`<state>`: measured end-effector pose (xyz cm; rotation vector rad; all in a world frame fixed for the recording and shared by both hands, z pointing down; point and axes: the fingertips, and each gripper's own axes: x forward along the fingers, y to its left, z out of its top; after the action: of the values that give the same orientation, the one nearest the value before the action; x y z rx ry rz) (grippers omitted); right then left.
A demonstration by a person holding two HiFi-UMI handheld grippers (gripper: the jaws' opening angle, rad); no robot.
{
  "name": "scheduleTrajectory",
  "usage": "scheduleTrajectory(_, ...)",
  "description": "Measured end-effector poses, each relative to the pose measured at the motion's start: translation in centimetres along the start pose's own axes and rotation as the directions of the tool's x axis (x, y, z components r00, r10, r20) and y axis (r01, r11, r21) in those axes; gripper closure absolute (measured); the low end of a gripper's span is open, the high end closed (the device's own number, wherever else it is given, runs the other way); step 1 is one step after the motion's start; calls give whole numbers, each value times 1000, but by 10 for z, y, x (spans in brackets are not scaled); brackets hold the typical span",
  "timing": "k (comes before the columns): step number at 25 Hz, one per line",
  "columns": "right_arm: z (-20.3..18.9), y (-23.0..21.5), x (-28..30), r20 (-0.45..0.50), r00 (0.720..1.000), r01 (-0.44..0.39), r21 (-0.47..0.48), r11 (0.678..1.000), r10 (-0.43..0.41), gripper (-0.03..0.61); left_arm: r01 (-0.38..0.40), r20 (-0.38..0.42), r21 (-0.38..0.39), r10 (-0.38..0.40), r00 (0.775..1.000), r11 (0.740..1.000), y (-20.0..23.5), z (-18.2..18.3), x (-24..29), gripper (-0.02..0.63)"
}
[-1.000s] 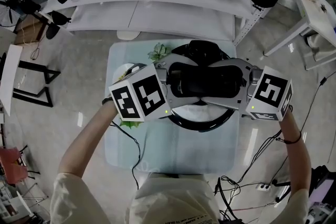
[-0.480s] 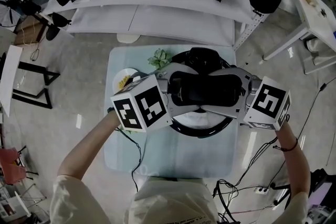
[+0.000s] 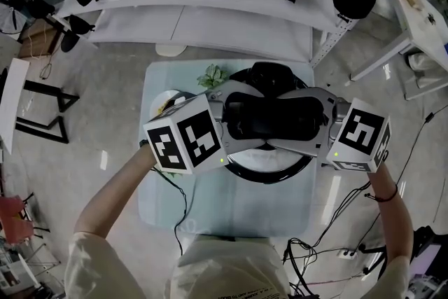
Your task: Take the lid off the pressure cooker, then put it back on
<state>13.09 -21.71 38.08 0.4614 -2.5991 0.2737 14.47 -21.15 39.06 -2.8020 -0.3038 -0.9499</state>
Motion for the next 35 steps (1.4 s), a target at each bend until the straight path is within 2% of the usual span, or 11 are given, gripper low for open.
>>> scheduleTrajectory(17,25,19,-15,-1,1000,15,-66,998,-15,302,-55,-5,57,56,998,997,-12,25,-21,344)
scheduleTrajectory(35,43,88,-15,11,1000,14,-121,993,-13,303,-96,-32,99,100,994,990,-74,38,-52,342)
